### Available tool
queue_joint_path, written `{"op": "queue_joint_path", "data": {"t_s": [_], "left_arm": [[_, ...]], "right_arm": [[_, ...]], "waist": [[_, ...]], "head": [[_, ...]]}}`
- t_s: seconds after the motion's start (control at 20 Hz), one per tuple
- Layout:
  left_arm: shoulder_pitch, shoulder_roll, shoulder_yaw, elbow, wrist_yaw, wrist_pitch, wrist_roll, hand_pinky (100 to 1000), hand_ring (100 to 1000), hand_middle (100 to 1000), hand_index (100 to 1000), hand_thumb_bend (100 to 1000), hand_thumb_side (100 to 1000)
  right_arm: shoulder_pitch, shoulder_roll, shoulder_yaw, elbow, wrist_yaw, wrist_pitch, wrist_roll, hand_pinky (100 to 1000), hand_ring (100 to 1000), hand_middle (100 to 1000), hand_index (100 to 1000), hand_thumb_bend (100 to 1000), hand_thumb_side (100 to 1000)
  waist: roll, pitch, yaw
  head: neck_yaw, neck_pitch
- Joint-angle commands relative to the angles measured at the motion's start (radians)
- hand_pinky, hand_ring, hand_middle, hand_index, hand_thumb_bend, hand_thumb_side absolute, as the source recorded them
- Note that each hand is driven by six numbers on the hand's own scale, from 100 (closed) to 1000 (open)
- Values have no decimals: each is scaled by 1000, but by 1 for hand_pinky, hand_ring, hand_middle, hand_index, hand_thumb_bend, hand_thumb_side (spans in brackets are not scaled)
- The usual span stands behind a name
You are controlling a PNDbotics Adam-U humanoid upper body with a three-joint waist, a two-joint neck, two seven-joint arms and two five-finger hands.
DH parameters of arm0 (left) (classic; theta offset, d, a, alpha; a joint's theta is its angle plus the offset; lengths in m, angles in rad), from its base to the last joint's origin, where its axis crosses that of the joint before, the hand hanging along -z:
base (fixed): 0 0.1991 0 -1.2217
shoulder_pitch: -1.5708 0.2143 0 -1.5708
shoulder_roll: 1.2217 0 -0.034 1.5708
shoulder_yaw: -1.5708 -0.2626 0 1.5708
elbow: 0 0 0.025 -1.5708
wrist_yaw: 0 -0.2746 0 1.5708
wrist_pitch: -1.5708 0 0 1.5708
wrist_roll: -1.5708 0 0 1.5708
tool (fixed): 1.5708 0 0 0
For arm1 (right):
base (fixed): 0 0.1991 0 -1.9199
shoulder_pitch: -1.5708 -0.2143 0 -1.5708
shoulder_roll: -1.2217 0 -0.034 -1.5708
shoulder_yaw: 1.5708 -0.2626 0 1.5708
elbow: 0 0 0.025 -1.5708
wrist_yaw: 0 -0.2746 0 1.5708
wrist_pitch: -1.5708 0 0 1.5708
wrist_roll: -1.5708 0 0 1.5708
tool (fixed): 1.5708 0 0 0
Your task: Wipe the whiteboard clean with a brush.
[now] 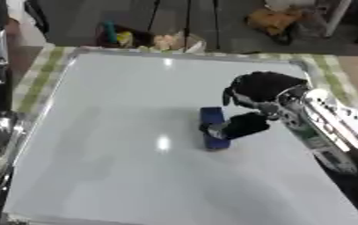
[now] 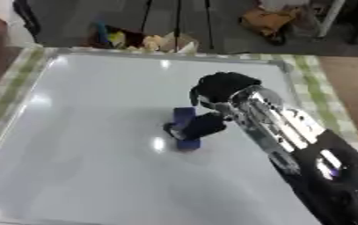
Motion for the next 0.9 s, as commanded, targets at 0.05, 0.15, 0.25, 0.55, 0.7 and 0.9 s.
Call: {"op": "queue_joint_path", "data": {"t_s": [0.05, 0.15, 0.25, 0.55, 0.7, 0.9], "left_arm": [[-20, 14, -1, -17, -1, -6, 2, 864, 916, 907, 964, 282, 1000], [-20, 12, -2, -17, 0, -8, 2, 864, 916, 906, 963, 282, 1000], [-19, 11, -2, -17, 1, -9, 2, 863, 915, 905, 962, 282, 1000], [-19, 5, 0, -17, 3, -11, 5, 861, 914, 900, 959, 282, 1000], [-20, 3, -1, -17, 4, -11, 7, 859, 914, 899, 958, 281, 1000], [-21, 1, -1, -17, 5, -11, 8, 858, 913, 897, 958, 279, 1000]], "right_arm": [[-10, 2, -8, 12, 36, -15, 2, 696, 779, 658, 811, 432, 1000], [-6, 9, -9, 31, 39, -16, 2, 692, 776, 652, 813, 430, 1000], [-3, 15, -12, 50, 36, -13, 2, 687, 772, 648, 814, 428, 1000], [4, 33, -14, 91, 10, -1, 2, 669, 756, 627, 810, 424, 1000], [8, 42, -17, 110, -13, 11, 2, 660, 746, 617, 808, 422, 1000], [11, 50, -22, 135, -32, 32, 2, 653, 741, 613, 814, 414, 1000]], "waist": [[3, -25, 0], [3, -23, 1], [4, -22, 2], [7, -19, 6], [8, -17, 8], [8, -16, 10]], "head": [[-2, -5], [-6, -7], [-10, -9], [-23, -11], [-28, -13], [-32, -16]]}}
